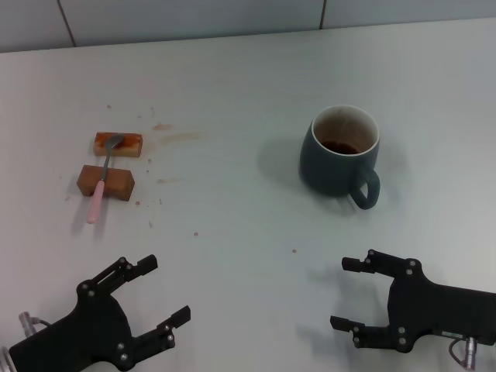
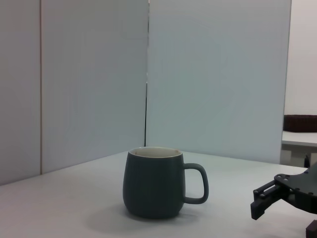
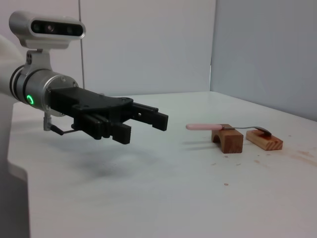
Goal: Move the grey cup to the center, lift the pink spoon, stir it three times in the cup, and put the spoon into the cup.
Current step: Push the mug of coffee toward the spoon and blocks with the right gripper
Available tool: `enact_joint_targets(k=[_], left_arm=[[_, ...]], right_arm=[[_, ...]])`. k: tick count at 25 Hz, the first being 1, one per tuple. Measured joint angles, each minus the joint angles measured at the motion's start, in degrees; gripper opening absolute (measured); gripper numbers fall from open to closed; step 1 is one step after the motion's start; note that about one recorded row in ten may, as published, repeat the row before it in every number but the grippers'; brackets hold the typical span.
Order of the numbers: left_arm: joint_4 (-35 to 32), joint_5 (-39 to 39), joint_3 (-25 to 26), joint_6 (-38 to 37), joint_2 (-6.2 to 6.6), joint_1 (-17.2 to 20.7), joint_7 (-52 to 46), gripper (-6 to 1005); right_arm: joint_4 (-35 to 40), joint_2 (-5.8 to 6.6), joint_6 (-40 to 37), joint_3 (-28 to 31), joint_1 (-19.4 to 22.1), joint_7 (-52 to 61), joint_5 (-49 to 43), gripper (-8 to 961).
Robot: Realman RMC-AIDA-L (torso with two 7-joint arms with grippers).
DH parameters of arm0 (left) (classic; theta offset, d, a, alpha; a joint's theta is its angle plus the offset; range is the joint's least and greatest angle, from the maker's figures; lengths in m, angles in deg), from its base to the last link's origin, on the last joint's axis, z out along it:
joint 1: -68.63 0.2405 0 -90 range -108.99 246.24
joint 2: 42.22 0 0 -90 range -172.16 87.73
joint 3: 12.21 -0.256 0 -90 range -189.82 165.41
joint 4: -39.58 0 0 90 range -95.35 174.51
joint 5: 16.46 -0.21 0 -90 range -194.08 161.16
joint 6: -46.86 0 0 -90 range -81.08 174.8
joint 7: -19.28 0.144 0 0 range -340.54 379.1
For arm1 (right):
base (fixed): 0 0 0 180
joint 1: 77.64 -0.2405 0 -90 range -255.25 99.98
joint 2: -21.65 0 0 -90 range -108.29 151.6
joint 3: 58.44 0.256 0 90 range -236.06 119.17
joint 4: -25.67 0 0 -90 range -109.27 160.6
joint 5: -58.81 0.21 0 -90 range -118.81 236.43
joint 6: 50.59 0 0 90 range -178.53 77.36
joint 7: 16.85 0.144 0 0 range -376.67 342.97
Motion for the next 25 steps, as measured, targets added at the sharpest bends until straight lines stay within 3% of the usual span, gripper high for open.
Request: enact_joint_targets(k=[25], left_arm=[[0.4,0.0,-0.1,-0.3,-0.01,-0.1,0.1,825]], right_arm=[[0.0,-0.10,-0.4,0.0,0.1,0.1,0.1,819]])
